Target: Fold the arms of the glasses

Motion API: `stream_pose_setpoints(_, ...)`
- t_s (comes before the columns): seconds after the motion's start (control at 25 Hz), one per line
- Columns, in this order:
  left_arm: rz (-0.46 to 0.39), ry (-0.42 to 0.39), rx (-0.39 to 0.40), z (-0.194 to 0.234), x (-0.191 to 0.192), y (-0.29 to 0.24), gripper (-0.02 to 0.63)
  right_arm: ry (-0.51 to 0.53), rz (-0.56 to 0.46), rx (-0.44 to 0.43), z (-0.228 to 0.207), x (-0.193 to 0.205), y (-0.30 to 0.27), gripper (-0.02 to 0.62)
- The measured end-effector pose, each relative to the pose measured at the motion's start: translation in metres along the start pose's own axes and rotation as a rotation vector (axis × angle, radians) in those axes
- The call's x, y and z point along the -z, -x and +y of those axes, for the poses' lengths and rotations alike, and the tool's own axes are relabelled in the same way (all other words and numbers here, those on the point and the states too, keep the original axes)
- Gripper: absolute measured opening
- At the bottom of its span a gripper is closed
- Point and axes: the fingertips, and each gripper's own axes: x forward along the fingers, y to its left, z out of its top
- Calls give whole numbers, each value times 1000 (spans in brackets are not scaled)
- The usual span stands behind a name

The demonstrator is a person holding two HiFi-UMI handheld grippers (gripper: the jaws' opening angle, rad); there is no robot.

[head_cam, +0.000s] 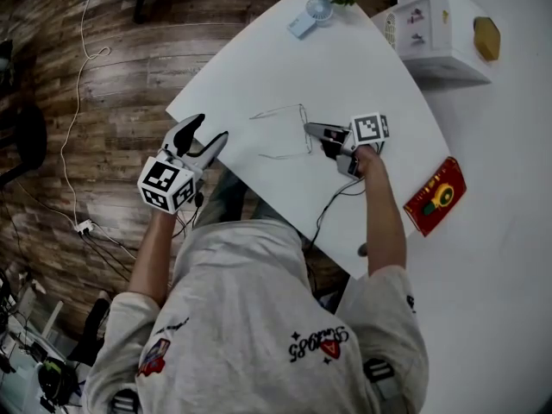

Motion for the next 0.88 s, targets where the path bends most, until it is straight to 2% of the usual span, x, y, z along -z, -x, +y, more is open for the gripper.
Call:
stream_pose_setpoints(0.08,0,1,0,0,0,2,265,-110,-12,57,-8,7,4,58)
stream_pose_setpoints(0.12,-1,1,1,0,0,3,265,-108,-17,58,-6,7,4,52)
stream_pose_setpoints(0.24,-3,1,5,-1,0,6,265,72,-31,-21,13,-4,-3,26)
stream_pose_setpoints(0.28,-4,0,7,-2,0,6,265,80,-40,-19,15,-4,-3,25)
stream_pose_setpoints(0.4,-7,-5,12,-7,0,7,265,-46,-70,93,2,9,5,21)
stream_pose_setpoints(0.44,-8,-7,13,-8,0,7,265,-52,-76,118,1,11,7,20)
stream_pose_setpoints(0.68,-9,-11,22,-14,0,10,265,52,-93,194,11,11,10,17)
stream_pose_setpoints(0.88,-12,-12,28,-23,2,12,265,84,-119,225,17,15,18,15)
